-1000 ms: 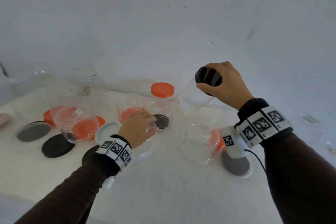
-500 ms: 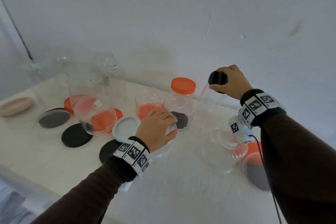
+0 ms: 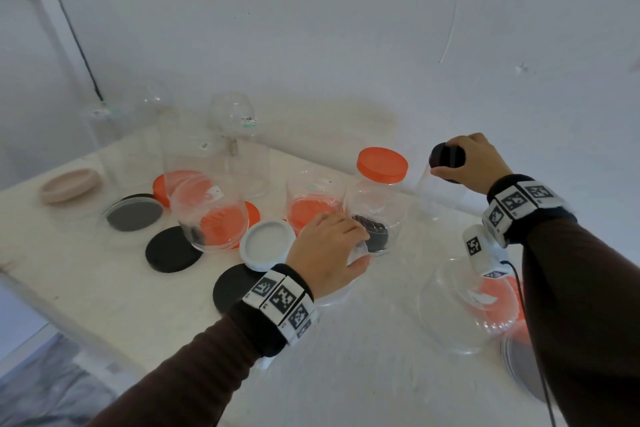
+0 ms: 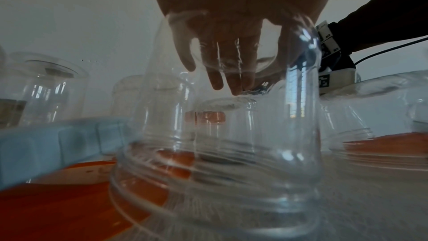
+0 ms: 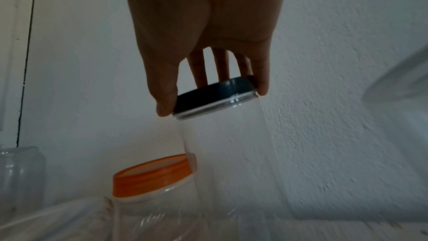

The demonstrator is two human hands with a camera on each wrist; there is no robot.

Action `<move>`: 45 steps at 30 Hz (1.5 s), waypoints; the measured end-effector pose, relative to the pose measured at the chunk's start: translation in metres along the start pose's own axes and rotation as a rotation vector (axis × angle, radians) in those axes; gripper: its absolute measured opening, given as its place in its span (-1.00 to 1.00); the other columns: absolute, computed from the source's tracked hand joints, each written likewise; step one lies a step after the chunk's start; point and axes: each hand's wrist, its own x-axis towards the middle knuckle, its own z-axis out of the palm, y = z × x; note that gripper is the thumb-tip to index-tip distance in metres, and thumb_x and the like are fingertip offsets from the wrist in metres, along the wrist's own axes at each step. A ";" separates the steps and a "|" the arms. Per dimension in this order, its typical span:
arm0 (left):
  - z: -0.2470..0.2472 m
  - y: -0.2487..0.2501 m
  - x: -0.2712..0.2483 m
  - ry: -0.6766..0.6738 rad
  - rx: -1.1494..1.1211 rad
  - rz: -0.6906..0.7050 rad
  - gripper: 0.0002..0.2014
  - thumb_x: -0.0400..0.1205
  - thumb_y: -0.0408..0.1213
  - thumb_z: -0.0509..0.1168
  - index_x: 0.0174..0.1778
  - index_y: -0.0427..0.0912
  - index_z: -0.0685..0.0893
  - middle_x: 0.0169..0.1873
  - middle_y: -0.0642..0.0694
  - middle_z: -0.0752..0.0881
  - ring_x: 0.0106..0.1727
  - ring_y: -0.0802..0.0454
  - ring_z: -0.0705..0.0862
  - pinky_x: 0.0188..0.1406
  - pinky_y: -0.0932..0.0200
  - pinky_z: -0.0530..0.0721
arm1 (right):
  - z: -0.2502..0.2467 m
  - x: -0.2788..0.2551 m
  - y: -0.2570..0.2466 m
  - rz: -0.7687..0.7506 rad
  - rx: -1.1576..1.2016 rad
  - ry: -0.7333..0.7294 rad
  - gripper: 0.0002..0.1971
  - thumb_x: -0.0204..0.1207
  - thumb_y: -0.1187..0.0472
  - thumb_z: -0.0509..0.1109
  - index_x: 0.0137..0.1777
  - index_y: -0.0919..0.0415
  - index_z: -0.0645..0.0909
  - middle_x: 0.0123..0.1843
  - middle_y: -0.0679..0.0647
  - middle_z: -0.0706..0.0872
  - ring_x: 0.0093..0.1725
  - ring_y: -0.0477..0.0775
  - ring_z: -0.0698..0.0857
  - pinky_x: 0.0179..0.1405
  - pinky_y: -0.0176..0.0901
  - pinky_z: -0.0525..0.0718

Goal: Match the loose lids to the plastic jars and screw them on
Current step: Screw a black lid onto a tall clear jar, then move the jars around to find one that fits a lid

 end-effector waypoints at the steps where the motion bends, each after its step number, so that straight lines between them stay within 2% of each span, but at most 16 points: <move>1: 0.000 0.000 0.000 0.004 0.002 -0.001 -0.57 0.51 0.07 0.07 0.01 -0.11 0.72 -0.01 0.02 0.75 0.09 -0.01 0.68 0.18 0.00 0.54 | 0.000 0.001 0.001 -0.002 -0.007 -0.003 -0.42 0.40 0.03 0.51 0.37 0.24 0.45 0.39 0.23 0.39 0.32 0.29 0.44 0.25 0.07 0.47; 5: 0.001 0.000 0.000 0.001 0.006 -0.004 -0.56 0.52 0.08 0.07 0.02 -0.10 0.72 0.00 0.03 0.75 0.10 0.00 0.67 0.19 0.01 0.54 | 0.000 0.003 0.001 -0.020 -0.037 -0.002 -0.43 0.44 0.04 0.48 0.39 0.27 0.46 0.41 0.25 0.39 0.37 0.28 0.39 0.30 0.12 0.47; 10: 0.001 0.001 -0.001 -0.010 0.006 -0.007 -0.55 0.52 0.09 0.07 0.04 -0.10 0.72 0.01 0.03 0.75 0.12 0.00 0.67 0.21 0.00 0.54 | 0.000 0.002 0.001 -0.022 -0.075 -0.010 -0.44 0.46 0.03 0.46 0.40 0.25 0.45 0.39 0.22 0.39 0.38 0.26 0.35 0.26 0.12 0.46; 16: -0.001 0.001 -0.001 -0.016 0.014 -0.014 -0.55 0.54 0.09 0.06 0.05 -0.10 0.72 0.02 0.03 0.75 0.13 0.02 0.66 0.23 0.02 0.51 | -0.003 0.003 0.002 -0.012 -0.130 -0.063 -0.49 0.48 0.02 0.44 0.35 0.24 0.48 0.33 0.25 0.44 0.29 0.29 0.45 0.23 0.15 0.51; 22: -0.003 0.003 -0.001 -0.058 -0.019 -0.035 -0.51 0.53 0.11 0.02 0.09 -0.10 0.71 0.08 0.03 0.73 0.19 0.02 0.63 0.30 0.05 0.41 | -0.011 -0.006 0.000 -0.031 -0.153 -0.114 -0.51 0.50 0.09 0.42 0.38 0.28 0.46 0.32 0.28 0.49 0.25 0.28 0.51 0.16 -0.05 0.44; 26: -0.003 0.003 -0.002 -0.062 -0.030 -0.040 -0.48 0.52 0.12 0.00 0.10 -0.10 0.71 0.10 0.03 0.72 0.21 0.01 0.62 0.33 0.06 0.38 | -0.032 -0.020 0.004 -0.055 -0.128 -0.107 -0.48 0.51 0.10 0.43 0.42 0.26 0.45 0.37 0.27 0.50 0.32 0.27 0.49 0.26 -0.02 0.41; 29: -0.003 0.003 -0.001 -0.071 -0.044 -0.040 -0.46 0.51 0.13 -0.02 0.10 -0.11 0.70 0.12 0.02 0.72 0.23 0.00 0.61 0.34 0.03 0.37 | -0.056 -0.037 0.012 -0.070 -0.088 -0.084 -0.53 0.51 0.09 0.42 0.38 0.22 0.49 0.36 0.20 0.54 0.26 0.19 0.54 0.22 -0.07 0.42; 33: -0.003 0.003 0.000 -0.068 -0.048 -0.043 -0.45 0.50 0.15 -0.02 0.09 -0.12 0.71 0.11 0.00 0.72 0.23 -0.01 0.61 0.34 0.01 0.37 | -0.085 -0.061 0.034 0.017 -0.052 -0.123 -0.51 0.46 -0.01 0.44 0.36 0.11 0.49 0.31 0.09 0.58 0.09 0.04 0.54 0.16 -0.14 0.44; 35: -0.003 0.002 -0.001 -0.060 -0.047 -0.039 -0.45 0.50 0.15 -0.02 0.09 -0.12 0.71 0.10 0.00 0.73 0.23 -0.03 0.61 0.34 -0.01 0.38 | -0.092 -0.075 0.047 0.081 -0.078 -0.170 -0.47 0.46 -0.08 0.42 0.39 0.07 0.46 0.35 0.07 0.56 0.13 0.04 0.55 0.17 -0.13 0.42; 37: -0.003 0.002 -0.001 -0.061 -0.045 -0.032 -0.44 0.50 0.15 -0.03 0.10 -0.13 0.70 0.11 -0.01 0.72 0.24 -0.03 0.61 0.35 -0.02 0.37 | -0.091 -0.088 0.060 0.126 -0.122 -0.202 -0.43 0.46 -0.09 0.40 0.43 0.09 0.42 0.42 0.10 0.50 0.26 0.12 0.53 0.23 -0.09 0.40; 40: -0.003 0.002 -0.002 -0.059 -0.031 -0.024 -0.45 0.51 0.13 -0.02 0.11 -0.13 0.70 0.11 -0.02 0.72 0.24 -0.04 0.61 0.35 -0.05 0.39 | -0.082 -0.101 0.075 0.147 -0.147 -0.220 -0.35 0.44 -0.11 0.41 0.49 0.09 0.37 0.51 0.16 0.37 0.44 0.17 0.41 0.38 -0.02 0.34; 42: -0.003 0.002 -0.001 -0.063 -0.027 -0.031 -0.46 0.51 0.14 -0.03 0.10 -0.11 0.69 0.12 -0.01 0.72 0.25 -0.03 0.61 0.35 -0.05 0.39 | -0.073 -0.103 0.083 0.167 -0.145 -0.231 -0.27 0.40 -0.14 0.43 0.53 0.06 0.31 0.56 0.16 0.29 0.51 0.16 0.32 0.46 0.02 0.27; 45: -0.004 0.002 0.000 -0.078 -0.028 -0.039 -0.45 0.52 0.15 -0.04 0.13 -0.10 0.69 0.13 -0.01 0.71 0.25 -0.02 0.60 0.35 -0.04 0.38 | -0.060 -0.098 0.092 0.196 -0.165 -0.243 -0.15 0.34 -0.23 0.44 0.58 0.04 0.22 0.60 0.16 0.20 0.56 0.22 0.23 0.52 0.20 0.24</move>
